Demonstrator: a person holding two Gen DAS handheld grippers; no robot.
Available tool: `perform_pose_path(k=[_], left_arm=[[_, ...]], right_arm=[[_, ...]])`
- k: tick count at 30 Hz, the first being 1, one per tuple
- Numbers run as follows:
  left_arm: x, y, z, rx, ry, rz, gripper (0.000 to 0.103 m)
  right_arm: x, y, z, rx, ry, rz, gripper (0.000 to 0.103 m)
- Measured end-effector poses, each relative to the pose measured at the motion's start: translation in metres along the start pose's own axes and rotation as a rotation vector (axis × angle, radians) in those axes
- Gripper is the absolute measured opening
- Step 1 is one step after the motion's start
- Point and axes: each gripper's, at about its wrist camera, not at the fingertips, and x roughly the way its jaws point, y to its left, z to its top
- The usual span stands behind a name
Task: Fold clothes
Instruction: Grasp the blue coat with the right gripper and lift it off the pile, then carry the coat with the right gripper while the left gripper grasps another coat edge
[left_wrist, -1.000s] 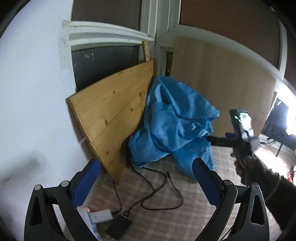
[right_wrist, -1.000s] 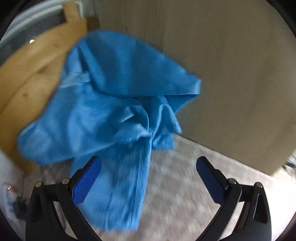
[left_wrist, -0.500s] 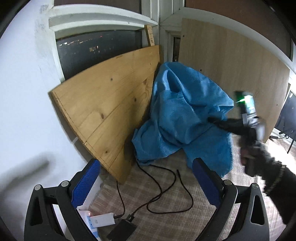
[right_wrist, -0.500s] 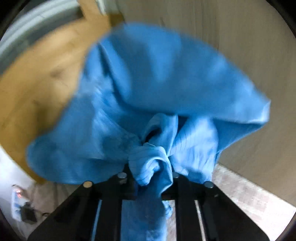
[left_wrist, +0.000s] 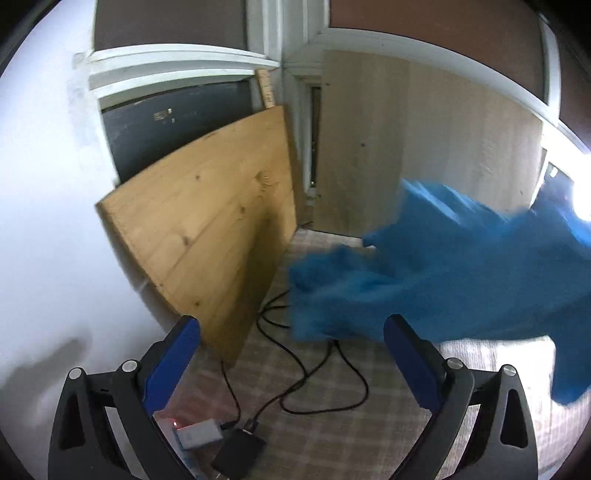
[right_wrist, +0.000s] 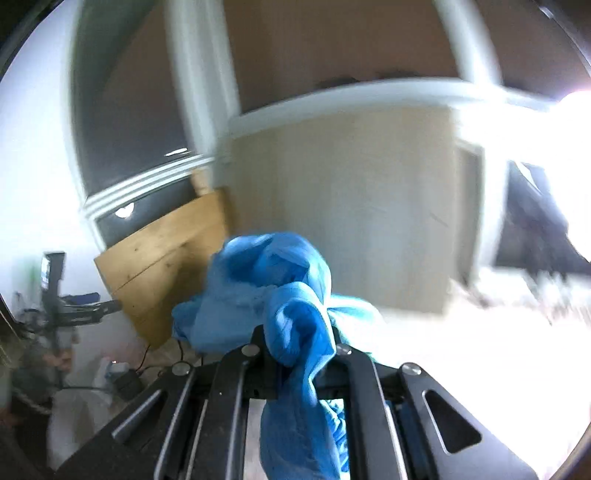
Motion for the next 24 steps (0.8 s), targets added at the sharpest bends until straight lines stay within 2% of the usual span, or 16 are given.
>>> perform_pose_path(k=[1, 2, 3, 4, 6, 7, 9, 10, 11, 12, 15, 16, 20, 22, 24], left_arm=[[0.001, -0.004, -0.002, 0.011, 0.006, -0.014, 0.1], [0.004, -0.008, -0.004, 0.022, 0.016, -0.03, 0.1], [0.007, -0.013, -0.006, 0.033, 0.027, -0.045, 0.1], [0.011, -0.019, -0.008, 0.041, 0.038, -0.057, 0.1], [0.02, -0.033, -0.016, 0.061, 0.065, -0.089, 0.1], [0.025, -0.04, -0.02, 0.07, 0.079, -0.105, 0.1], [0.034, -0.053, -0.028, 0.083, 0.109, -0.131, 0.1], [0.038, -0.058, -0.031, 0.087, 0.125, -0.138, 0.1], [0.042, -0.063, -0.035, 0.09, 0.142, -0.142, 0.1], [0.043, -0.065, -0.038, 0.088, 0.153, -0.143, 0.1], [0.04, -0.068, -0.048, 0.065, 0.179, -0.143, 0.1], [0.037, -0.068, -0.051, 0.055, 0.185, -0.139, 0.1], [0.024, -0.056, -0.066, 0.009, 0.21, -0.069, 0.1], [0.017, -0.05, -0.074, -0.014, 0.222, -0.034, 0.1], [0.011, -0.044, -0.081, -0.038, 0.235, 0.002, 0.1]], right_arm=[[-0.013, -0.003, -0.017, -0.013, 0.105, -0.013, 0.012], [-0.025, -0.006, -0.033, -0.048, 0.219, -0.084, 0.021], [-0.027, -0.006, -0.047, -0.08, 0.298, -0.191, 0.026], [-0.03, -0.006, -0.06, -0.107, 0.366, -0.284, 0.033], [-0.041, -0.005, -0.077, -0.124, 0.424, -0.365, 0.033], [-0.048, -0.004, -0.074, -0.11, 0.392, -0.348, 0.034], [-0.051, -0.001, -0.054, -0.063, 0.307, -0.292, 0.056], [-0.042, 0.004, -0.042, -0.062, 0.262, -0.249, 0.076], [-0.034, 0.009, -0.03, -0.062, 0.217, -0.207, 0.082], [-0.02, 0.014, -0.019, -0.073, 0.183, -0.179, 0.082], [0.07, 0.026, 0.009, -0.209, 0.192, -0.225, 0.083], [0.11, 0.027, 0.015, -0.264, 0.231, -0.241, 0.083], [0.241, 0.019, 0.023, -0.346, 0.388, -0.234, 0.083], [0.289, 0.018, 0.017, -0.349, 0.482, -0.238, 0.083], [0.315, 0.009, 0.007, -0.359, 0.537, -0.19, 0.082]])
